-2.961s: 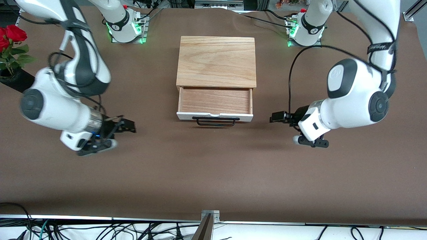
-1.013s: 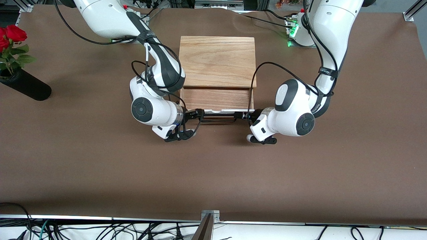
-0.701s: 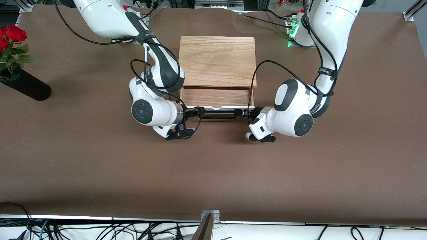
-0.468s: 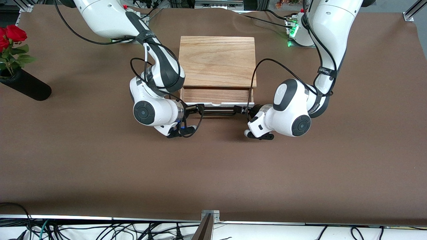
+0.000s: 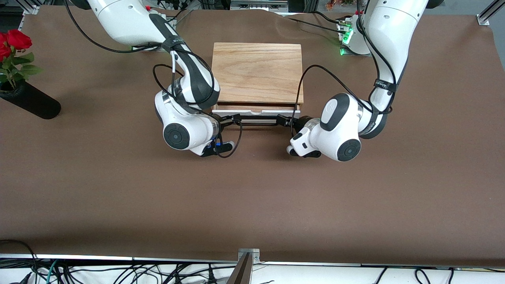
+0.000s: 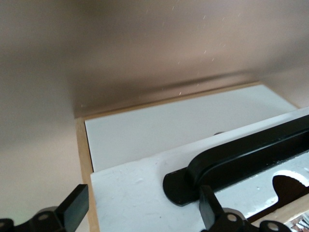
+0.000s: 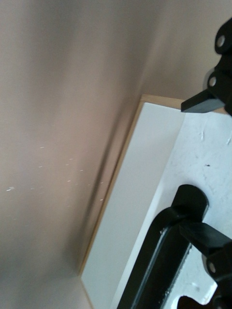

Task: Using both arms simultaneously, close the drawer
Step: 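Push the white drawer front into the cabinet with both grippers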

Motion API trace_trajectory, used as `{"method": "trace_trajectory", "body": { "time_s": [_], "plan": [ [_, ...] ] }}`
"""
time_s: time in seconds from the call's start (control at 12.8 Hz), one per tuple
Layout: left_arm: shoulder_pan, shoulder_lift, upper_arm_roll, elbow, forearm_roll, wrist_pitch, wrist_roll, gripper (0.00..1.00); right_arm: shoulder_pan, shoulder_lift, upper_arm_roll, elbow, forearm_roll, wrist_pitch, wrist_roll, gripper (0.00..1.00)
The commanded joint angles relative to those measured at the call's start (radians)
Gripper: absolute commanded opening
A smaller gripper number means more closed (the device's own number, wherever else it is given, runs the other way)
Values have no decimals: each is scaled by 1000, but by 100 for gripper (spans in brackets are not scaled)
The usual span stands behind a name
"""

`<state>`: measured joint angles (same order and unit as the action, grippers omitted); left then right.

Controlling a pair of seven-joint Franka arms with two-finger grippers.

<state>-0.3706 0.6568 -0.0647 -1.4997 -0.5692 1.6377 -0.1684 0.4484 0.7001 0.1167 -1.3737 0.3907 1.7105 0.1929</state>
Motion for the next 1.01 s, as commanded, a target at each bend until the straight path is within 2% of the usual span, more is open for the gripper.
{"method": "trace_trajectory", "body": {
  "time_s": [0.0,0.47,0.94],
  "plan": [
    [7,-23,-1,-71,-3,-56,10,100,-4,10,11,10,40,-70,7,100],
    [10,-22,-1,-109,-3,-95,10,100,-2,44,29,7,42,-135,3,100],
    [54,-49,0,-76,-3,-98,20,100,-2,42,31,12,40,-163,2,100]
  ]
}}
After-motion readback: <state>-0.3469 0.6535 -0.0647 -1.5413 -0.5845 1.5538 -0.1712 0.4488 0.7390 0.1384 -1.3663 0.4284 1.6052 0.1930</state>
